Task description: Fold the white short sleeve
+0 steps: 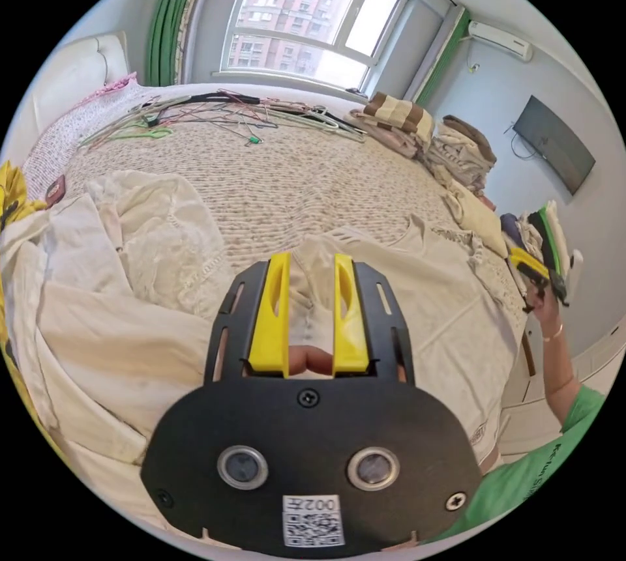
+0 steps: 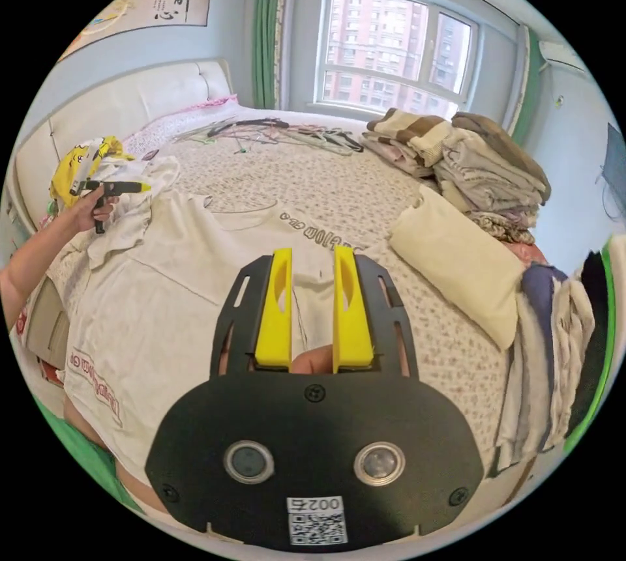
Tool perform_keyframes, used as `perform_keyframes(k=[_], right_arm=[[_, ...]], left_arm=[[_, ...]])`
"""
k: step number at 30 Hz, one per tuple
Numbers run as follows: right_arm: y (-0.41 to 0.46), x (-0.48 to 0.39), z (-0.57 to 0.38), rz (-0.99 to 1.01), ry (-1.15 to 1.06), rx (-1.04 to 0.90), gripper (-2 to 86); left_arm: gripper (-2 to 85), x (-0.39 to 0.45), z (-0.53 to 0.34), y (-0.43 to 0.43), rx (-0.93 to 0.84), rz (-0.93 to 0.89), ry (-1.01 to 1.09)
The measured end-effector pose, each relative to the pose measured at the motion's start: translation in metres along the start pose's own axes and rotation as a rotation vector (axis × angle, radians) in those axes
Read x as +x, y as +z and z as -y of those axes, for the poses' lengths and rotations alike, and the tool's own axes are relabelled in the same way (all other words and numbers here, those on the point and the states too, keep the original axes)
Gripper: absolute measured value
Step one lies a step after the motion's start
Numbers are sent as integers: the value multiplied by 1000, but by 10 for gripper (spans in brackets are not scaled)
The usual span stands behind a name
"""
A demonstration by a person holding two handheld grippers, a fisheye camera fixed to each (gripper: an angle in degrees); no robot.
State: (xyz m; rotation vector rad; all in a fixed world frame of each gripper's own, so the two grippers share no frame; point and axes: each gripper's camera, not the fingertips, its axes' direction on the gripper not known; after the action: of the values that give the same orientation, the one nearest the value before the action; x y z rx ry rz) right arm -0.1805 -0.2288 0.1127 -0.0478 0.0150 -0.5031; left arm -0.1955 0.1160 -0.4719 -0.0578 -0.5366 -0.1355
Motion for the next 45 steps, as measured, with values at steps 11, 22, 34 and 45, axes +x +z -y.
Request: perform_keyframes(k=[11, 22, 34, 45], right_arm=[[167, 21, 129, 25, -129, -326, 105], [189, 64, 142, -12, 116, -271, 48], [156, 64, 183, 1, 25, -141, 73], [205, 81, 165, 110, -10, -342, 94]], left_arm=[[65, 38, 76, 28, -149, 106, 187], [60, 18, 48, 14, -67, 75, 55], [88, 34, 67, 4, -113, 119, 125], [150, 42, 60, 93, -433, 149, 169]])
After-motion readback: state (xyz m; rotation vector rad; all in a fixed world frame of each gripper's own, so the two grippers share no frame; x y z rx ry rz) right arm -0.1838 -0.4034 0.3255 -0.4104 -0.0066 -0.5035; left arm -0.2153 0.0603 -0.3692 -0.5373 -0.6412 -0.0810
